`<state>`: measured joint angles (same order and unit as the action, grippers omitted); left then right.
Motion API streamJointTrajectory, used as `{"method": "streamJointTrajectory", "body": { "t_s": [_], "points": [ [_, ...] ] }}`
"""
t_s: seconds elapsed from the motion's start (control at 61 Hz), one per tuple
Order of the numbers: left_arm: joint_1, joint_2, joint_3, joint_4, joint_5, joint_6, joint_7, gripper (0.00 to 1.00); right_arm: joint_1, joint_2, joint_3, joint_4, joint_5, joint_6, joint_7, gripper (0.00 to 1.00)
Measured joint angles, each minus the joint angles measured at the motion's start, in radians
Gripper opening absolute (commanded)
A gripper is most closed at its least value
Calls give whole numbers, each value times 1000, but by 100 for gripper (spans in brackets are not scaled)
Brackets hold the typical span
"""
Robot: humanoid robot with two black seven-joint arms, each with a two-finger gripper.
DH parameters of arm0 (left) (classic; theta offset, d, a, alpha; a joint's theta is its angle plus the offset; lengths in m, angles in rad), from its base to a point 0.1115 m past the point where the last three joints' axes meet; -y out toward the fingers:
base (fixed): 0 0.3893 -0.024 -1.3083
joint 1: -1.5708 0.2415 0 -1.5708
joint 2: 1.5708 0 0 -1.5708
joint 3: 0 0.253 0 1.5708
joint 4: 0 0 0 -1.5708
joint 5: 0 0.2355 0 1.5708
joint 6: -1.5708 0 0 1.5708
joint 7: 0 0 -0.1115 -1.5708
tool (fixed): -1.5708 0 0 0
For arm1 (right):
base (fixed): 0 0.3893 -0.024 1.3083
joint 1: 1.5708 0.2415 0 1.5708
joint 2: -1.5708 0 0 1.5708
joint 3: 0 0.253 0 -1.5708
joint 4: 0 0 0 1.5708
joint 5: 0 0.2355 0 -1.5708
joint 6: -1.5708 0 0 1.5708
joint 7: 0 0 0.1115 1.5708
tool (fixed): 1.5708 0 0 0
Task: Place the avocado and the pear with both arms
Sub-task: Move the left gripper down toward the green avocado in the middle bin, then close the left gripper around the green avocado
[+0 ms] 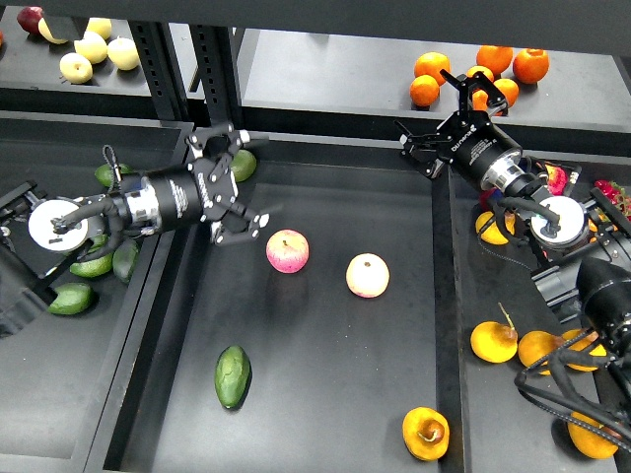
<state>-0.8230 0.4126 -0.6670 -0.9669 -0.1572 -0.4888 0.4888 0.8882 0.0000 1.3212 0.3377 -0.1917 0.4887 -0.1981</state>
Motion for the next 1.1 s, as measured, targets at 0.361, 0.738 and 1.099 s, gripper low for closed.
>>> {"method": "streamJointTrajectory", "body": {
  "t_s": [0.361,0.738,1.099],
  "points": [
    [-114,138,372,-91,147,0,0,99,-21,0,-3,0,0,0,-3,100],
    [-51,103,469,-91,453,0,0,99,-27,0,-3,-2,0,0,-4,100],
    [-3,49,471,-1,618,0,0,99,-32,0,-3,0,0,0,-3,100]
  ]
}}
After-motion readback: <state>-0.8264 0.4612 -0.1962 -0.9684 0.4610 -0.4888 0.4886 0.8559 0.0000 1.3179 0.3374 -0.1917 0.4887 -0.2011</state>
